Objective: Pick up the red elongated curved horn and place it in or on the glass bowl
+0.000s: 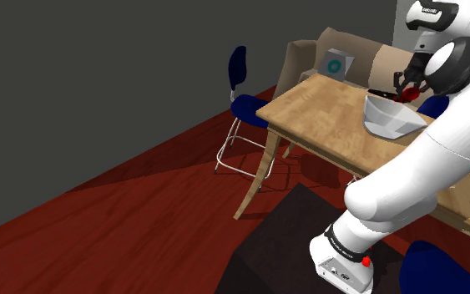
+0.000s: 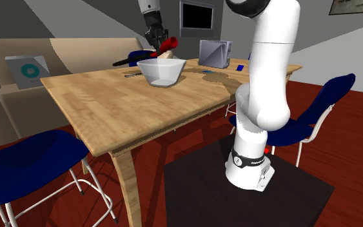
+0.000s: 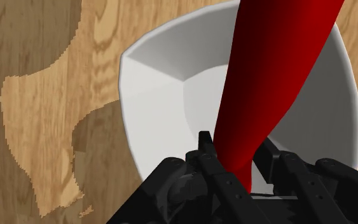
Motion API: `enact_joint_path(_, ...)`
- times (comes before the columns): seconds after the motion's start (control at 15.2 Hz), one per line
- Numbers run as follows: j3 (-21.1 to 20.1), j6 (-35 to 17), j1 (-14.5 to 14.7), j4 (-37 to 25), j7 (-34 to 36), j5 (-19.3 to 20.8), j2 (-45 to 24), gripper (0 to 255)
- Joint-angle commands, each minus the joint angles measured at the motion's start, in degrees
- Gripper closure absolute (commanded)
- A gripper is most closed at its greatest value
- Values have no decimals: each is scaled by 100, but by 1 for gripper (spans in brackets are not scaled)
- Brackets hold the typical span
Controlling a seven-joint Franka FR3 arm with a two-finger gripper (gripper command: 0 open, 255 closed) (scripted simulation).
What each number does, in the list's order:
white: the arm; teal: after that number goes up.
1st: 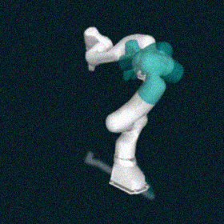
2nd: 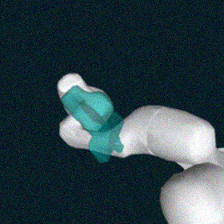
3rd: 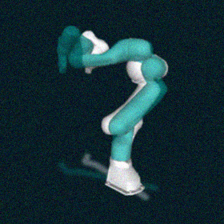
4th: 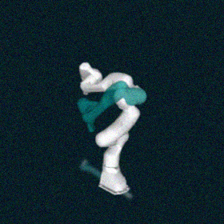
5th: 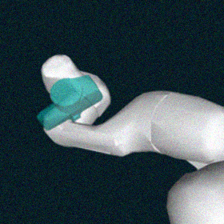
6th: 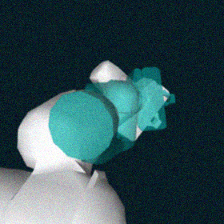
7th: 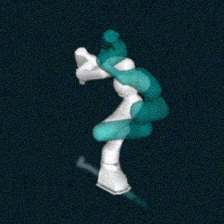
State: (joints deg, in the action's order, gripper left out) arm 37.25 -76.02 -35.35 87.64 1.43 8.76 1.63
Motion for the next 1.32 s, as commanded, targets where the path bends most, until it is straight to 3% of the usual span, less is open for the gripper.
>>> enact_joint_path(0.0, -16, -169, 12, 235, 54, 37, 79, 255)
enact_joint_path(0.2, -30, -382, 21, 515, 114, 71, 155, 255)
enact_joint_path(0.73, -29, -382, 21, 515, 114, 71, 155, 255)
enact_joint_path(0.79, -30, -382, 21, 515, 115, 71, 156, 0)
enact_joint_path(1.12, -30, -383, 21, 517, 114, 72, 157, 0)
enact_joint_path(1.25, 12, 26, -3, -120, -18, -63, -111, 0)
